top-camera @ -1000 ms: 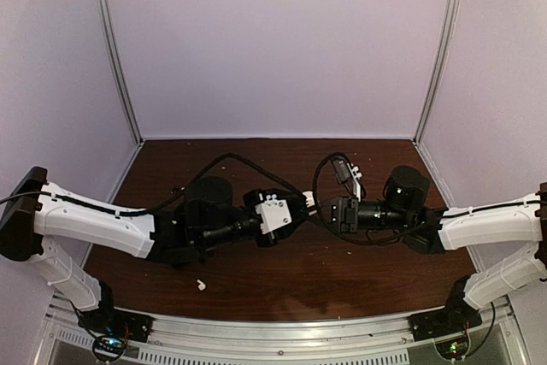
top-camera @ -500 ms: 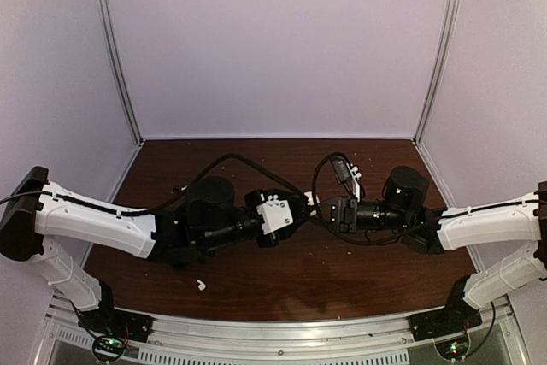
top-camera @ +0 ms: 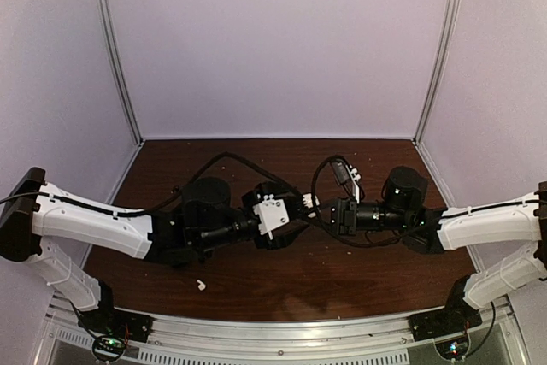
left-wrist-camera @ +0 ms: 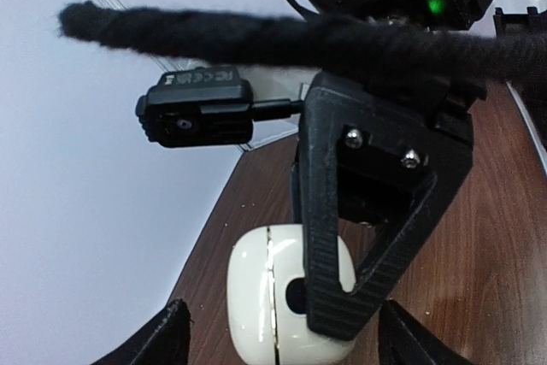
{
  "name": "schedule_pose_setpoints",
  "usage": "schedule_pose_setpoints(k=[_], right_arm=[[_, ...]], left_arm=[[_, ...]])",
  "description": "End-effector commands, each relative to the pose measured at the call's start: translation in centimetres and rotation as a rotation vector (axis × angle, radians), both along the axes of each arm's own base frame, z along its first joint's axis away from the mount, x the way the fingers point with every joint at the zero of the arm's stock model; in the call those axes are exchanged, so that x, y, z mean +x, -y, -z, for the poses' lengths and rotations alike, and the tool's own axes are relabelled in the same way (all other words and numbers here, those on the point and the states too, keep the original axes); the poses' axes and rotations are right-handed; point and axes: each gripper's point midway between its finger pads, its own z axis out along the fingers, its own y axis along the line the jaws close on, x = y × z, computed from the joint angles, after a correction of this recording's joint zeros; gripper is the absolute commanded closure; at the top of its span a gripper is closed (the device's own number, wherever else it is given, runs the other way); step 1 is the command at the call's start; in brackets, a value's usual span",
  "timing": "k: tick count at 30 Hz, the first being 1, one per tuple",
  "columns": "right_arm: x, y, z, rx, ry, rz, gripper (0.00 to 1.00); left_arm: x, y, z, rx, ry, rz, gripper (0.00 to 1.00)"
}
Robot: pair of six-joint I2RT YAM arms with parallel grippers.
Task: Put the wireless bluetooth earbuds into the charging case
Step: Pass from the left arm to the right
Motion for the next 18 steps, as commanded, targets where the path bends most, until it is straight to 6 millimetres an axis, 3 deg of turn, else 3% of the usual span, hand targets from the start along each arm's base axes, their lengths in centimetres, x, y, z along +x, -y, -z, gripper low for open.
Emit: schedule_pose_setpoints(k=[1,8,14,18], right_arm=[[-0.1,0.4,-1.0,-0.010,0.107,-0.006,0.82],[-1.0,0.8,-1.7,-0.045,0.299,-0.044,0.83],[-2.0,1.0,-2.2,-0.056,0.419,-0.085,0.85],[-2.6,0.9,-2.5,-0.064,0.463,-0.107,0.86]], left_arm=[[-1.7,-1.2,-3.0,-0.121,-0.027,0.067,0.21],[-4.4,-2.4,-4.1,-0.209,-0.226,0.224,0.21],[-3.3,-3.7,-5.8,-0.323,-0.449,0.298,0.26],[-3.1,-3.0,-5.7,-0.305,-0.483,0.307,0.29]])
